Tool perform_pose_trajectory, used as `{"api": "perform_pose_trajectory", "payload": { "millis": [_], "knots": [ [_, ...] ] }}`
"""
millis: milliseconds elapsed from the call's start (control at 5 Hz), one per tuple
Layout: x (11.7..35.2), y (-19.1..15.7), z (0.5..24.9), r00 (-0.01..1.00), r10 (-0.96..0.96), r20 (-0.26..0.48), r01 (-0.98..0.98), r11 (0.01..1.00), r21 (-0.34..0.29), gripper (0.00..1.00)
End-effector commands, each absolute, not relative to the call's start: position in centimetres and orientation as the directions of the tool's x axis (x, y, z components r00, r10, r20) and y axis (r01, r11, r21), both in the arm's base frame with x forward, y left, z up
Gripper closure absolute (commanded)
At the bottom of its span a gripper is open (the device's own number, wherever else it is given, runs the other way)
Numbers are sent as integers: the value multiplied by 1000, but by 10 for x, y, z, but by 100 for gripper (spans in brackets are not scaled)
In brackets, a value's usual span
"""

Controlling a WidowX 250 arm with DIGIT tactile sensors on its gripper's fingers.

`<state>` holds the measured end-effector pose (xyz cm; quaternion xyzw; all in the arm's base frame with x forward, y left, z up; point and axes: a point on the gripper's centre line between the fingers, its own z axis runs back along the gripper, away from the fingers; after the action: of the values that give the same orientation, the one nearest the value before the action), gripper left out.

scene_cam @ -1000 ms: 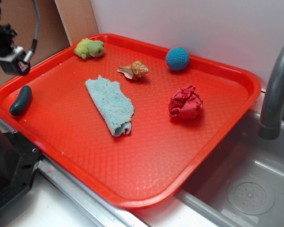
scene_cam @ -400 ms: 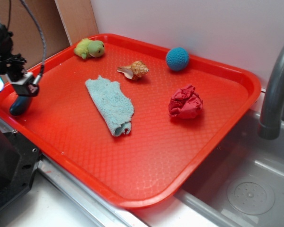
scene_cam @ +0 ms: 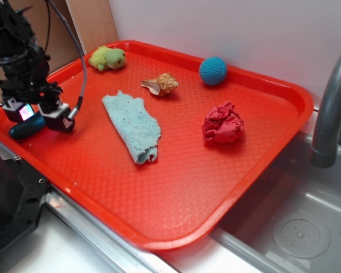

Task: Grab the plastic pickle.

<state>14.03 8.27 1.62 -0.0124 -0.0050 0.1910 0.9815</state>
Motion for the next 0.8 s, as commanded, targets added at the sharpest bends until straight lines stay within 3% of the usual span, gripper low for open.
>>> {"api": "perform_pose_trajectory", "payload": {
  "millis": [0, 200, 400, 600],
  "knots": [
    [131, 77, 7, 939, 344, -17, -344, 936, -77, 100],
    [148, 65, 43, 967, 250, 52, -244, 965, -96, 100],
    [171, 44, 93, 980, 153, 125, -143, 986, -87, 100],
    [192, 20, 144, 989, 36, 144, -19, 993, -116, 100]
  ]
}}
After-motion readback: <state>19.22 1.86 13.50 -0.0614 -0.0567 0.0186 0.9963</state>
